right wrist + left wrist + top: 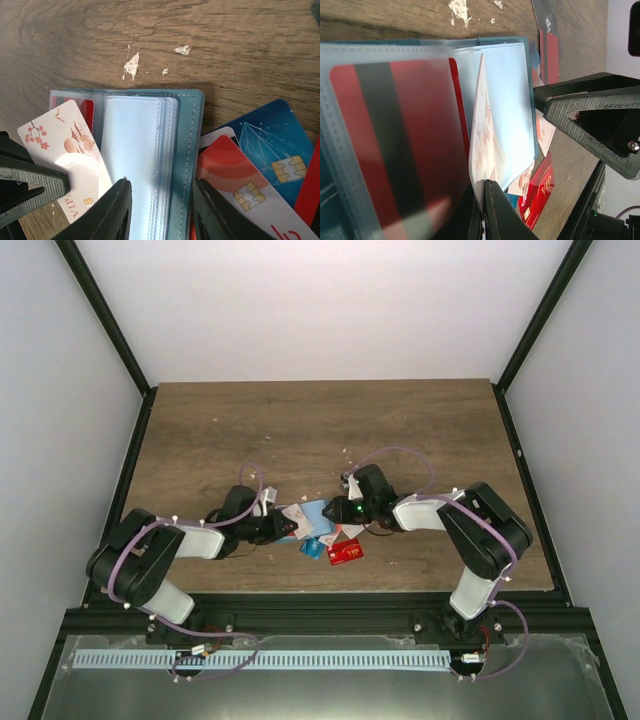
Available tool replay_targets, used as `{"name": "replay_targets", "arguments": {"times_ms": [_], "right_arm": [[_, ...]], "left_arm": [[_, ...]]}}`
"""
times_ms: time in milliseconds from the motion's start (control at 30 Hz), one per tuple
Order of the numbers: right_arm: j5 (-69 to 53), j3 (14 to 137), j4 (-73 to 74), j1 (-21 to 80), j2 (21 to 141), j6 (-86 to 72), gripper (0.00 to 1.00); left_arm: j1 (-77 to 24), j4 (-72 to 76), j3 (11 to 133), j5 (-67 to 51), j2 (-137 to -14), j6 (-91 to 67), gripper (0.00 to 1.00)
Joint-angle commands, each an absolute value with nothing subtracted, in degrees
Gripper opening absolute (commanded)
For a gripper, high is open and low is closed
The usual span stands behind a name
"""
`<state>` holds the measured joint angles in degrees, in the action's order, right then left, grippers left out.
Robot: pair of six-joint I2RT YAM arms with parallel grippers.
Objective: Put the credit cards into the card holder
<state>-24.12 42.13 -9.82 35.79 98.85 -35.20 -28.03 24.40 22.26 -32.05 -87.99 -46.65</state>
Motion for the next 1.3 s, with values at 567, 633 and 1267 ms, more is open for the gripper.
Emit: {"name": "replay_targets", "arguments": {"times_ms": [567,633,1267], "right_arm": [[-25.89,41.28,-6.79,35.87,102.89,-35.60,0.36],[-26.06,41.42,-6.78,35.85,102.98,-35.60,0.36],[-27.41,41.84,-6.72,35.86,103.34,-35.28,0.33]], "left_arm": [[-27.78,10.46,27.83,-38.38,-94.41,-43.62,0.04],[-27.74,9.72,28.41,-39.15,-94.88,-43.32,0.04],[-26.82,10.02,31.96,-42.10,-100.92,-41.92,0.04]]}}
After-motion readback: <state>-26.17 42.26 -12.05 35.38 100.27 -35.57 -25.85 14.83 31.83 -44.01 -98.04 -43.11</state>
